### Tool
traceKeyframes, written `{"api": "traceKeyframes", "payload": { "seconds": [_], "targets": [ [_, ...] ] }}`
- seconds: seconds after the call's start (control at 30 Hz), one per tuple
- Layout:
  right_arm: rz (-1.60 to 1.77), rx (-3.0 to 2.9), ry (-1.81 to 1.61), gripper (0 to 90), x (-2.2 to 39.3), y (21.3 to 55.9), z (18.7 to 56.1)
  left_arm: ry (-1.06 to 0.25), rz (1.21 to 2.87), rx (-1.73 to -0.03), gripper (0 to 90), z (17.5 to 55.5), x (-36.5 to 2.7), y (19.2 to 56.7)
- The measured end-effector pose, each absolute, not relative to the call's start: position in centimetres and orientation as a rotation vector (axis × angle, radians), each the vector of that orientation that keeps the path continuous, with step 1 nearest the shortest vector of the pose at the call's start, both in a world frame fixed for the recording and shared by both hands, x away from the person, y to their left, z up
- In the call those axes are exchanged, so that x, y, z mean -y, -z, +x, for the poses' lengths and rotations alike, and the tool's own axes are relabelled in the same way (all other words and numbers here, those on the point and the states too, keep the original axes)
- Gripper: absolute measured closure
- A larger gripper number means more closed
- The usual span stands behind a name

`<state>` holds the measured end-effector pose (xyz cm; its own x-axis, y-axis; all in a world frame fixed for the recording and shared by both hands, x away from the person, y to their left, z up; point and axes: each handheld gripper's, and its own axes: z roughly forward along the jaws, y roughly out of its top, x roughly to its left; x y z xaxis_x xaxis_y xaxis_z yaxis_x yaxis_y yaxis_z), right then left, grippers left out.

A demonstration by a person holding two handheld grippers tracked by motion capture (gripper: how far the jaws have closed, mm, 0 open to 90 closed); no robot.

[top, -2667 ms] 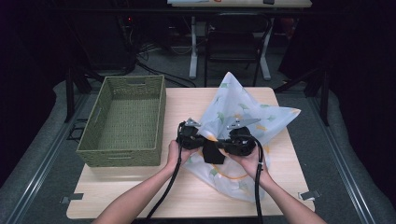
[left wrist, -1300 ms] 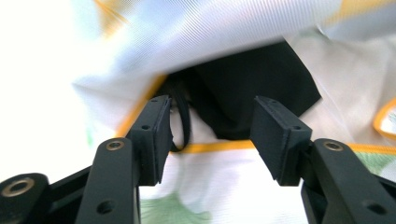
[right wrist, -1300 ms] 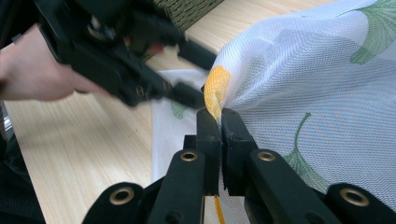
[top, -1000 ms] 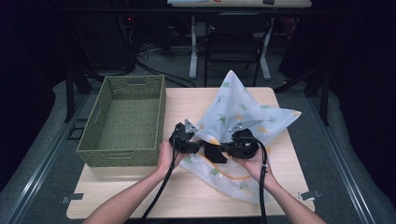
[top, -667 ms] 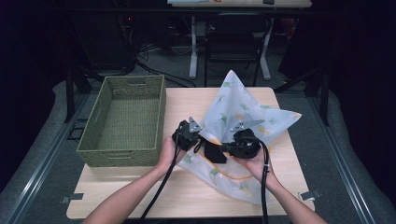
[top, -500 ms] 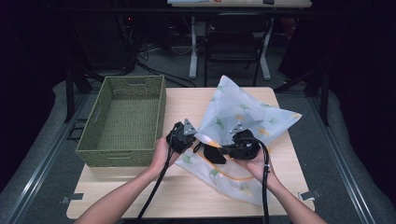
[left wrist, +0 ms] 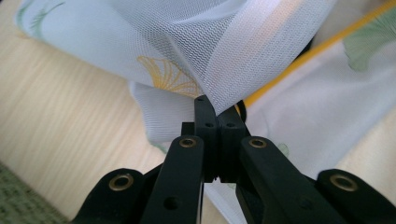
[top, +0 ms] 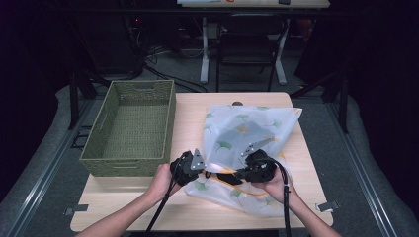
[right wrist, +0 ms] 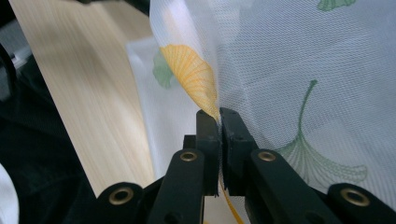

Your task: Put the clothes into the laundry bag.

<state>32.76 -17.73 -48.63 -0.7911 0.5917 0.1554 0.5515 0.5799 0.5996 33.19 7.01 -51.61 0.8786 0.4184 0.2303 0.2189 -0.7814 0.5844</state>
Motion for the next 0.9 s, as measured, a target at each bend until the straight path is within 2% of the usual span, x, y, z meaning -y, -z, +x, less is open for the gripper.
{"api": "traceKeyframes", "payload": {
  "seconds": [0.03,0.13,0.17,0.23,0.3,0.37,0.43,0.5,0.6,0.83,0.9],
  "targets": [
    [0.980,-2.748,-0.991,86.5,17.8,48.8,32.6,-0.465,2.486,-0.455,89.5,33.1,-6.9,51.9],
    [0.981,-2.765,-0.963,86.8,18.1,49.5,32.1,-0.407,2.522,-0.447,69.8,33.1,-6.7,52.6],
    [0.981,-2.765,-0.963,86.8,18.1,49.5,32.1,-0.410,2.527,-0.457,69.8,33.1,-6.7,53.0],
    [0.991,-2.766,-0.953,86.8,18.2,49.8,32.1,-0.426,2.548,-0.484,57.5,33.1,-6.6,54.0],
    [0.989,-2.778,-0.941,86.7,18.1,49.9,32.1,-0.430,2.535,-0.508,54.3,33.1,-6.6,54.8],
    [0.990,-2.789,-0.936,86.6,18.1,50.0,32.1,-0.456,2.508,-0.514,55.2,33.1,-6.6,55.4],
    [0.990,-2.797,-0.921,86.6,18.2,50.1,32.2,-0.477,2.499,-0.504,63.2,33.2,-6.5,55.6],
    [0.993,-2.795,-0.909,86.8,18.3,50.3,32.1,-0.497,2.465,-0.518,75.7,33.7,-6.6,55.6],
    [0.990,-2.787,-0.904,86.9,18.4,50.4,32.0,-0.512,2.461,-0.504,87.3,33.9,-6.5,55.6],
    [0.973,-2.794,-0.882,86.8,18.7,50.4,31.8,-0.536,2.529,-0.417,90.0,33.3,-7.1,54.7],
    [0.975,-2.805,-0.847,86.8,19.3,50.9,31.3,-0.506,2.558,-0.366,90.0,32.7,-7.6,54.2]
  ]
}}
